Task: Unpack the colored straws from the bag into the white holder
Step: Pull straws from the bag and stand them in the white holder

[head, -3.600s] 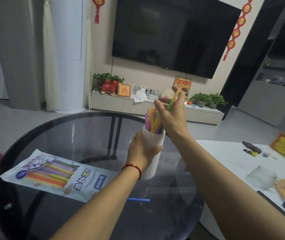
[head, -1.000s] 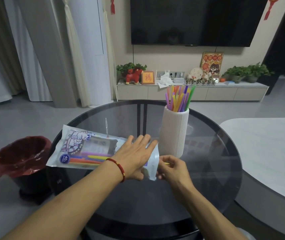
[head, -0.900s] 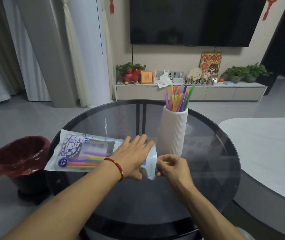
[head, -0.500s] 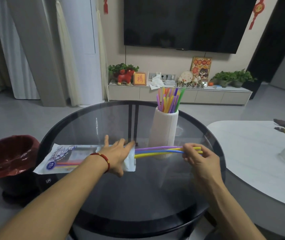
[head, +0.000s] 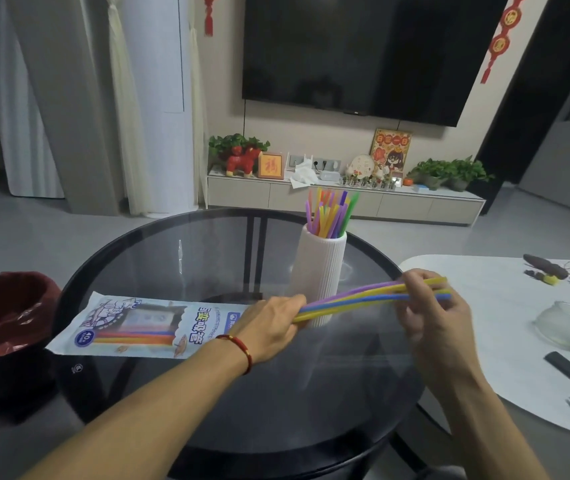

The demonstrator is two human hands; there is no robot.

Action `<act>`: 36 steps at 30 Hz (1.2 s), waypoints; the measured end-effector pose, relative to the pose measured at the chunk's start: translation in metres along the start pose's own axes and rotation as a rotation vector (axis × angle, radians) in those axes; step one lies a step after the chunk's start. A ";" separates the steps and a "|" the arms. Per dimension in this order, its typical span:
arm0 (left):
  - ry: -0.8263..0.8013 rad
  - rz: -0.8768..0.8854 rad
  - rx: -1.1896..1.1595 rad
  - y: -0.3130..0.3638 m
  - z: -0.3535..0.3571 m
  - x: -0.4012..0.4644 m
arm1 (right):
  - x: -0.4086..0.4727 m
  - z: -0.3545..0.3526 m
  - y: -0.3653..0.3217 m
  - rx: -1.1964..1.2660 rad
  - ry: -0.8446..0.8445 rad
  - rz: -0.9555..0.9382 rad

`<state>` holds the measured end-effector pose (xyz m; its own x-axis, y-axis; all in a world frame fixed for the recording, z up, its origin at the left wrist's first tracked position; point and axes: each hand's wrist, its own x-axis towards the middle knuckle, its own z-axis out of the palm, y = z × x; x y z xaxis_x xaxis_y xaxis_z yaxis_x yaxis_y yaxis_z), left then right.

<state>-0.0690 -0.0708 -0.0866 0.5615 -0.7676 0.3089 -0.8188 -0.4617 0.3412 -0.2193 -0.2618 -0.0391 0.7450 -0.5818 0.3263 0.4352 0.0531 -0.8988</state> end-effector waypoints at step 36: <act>0.396 -0.378 -0.652 0.030 -0.010 0.082 | 0.122 0.102 -0.003 -1.050 0.023 -0.335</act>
<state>-0.0460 -0.1428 -0.0422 0.8833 -0.3452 0.3172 -0.4032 -0.2141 0.8897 -0.0783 -0.2501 0.0332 0.6554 -0.4535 0.6040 -0.0412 -0.8200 -0.5709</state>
